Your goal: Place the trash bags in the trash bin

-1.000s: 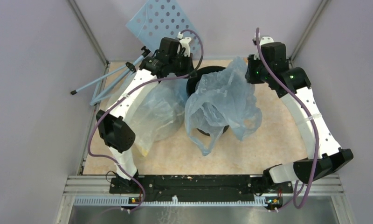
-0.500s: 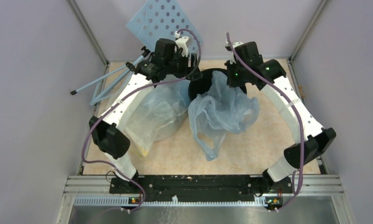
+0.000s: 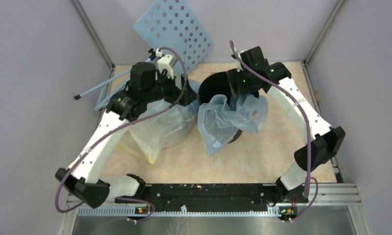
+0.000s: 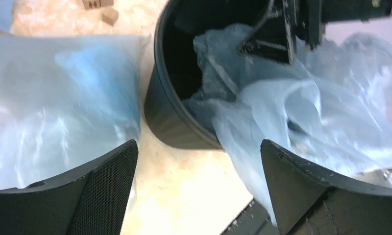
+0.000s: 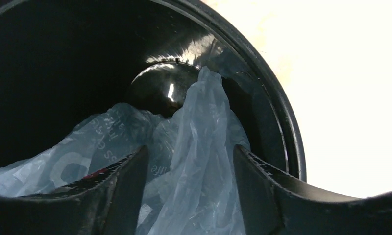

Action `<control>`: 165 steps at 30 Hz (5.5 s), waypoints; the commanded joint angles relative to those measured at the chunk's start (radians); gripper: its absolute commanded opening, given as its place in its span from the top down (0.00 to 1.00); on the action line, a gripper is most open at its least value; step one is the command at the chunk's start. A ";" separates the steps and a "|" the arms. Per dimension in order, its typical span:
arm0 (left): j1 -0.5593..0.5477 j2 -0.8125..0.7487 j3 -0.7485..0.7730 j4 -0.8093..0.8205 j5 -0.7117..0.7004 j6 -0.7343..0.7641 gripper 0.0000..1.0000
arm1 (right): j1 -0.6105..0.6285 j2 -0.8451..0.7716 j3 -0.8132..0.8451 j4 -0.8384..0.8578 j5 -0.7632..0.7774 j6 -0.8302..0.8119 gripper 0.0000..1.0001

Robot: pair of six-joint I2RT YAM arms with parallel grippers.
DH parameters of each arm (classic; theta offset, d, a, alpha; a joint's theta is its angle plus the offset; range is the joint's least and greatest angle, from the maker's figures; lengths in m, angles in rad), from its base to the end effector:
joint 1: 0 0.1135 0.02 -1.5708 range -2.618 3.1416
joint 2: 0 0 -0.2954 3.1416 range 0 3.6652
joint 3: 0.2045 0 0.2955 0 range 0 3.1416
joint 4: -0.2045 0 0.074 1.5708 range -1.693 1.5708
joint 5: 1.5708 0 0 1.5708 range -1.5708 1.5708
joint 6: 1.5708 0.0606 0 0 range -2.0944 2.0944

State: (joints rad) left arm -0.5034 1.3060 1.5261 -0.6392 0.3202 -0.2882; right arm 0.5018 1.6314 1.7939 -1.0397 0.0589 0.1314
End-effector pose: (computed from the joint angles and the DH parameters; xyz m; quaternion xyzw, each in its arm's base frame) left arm 0.2817 -0.1769 0.4668 0.1752 0.8139 -0.3306 0.4445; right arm 0.3521 0.1891 0.4110 -0.1633 0.9258 0.0795 0.3315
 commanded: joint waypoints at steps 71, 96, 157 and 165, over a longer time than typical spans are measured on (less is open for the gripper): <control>0.080 -0.010 0.040 -0.013 0.234 0.014 0.96 | 0.127 -0.484 -0.136 0.041 0.248 -0.111 0.19; 0.144 0.015 0.023 -0.010 0.199 0.040 0.97 | 0.164 -0.581 -0.220 0.088 -0.042 -0.237 0.12; 0.157 -0.433 -0.310 0.076 -0.001 -0.436 0.01 | 0.167 -0.608 -0.513 0.845 -0.332 0.422 1.00; 0.154 -0.524 -0.583 0.316 0.120 -0.702 0.03 | 0.167 -0.622 -0.513 0.828 -0.321 0.428 1.00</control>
State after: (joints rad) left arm -0.3496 0.7803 1.0111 -0.4835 0.4038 -0.8413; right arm 0.6590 1.0279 1.2709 -0.2604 -0.2596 0.5434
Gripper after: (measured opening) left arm 0.972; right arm 0.005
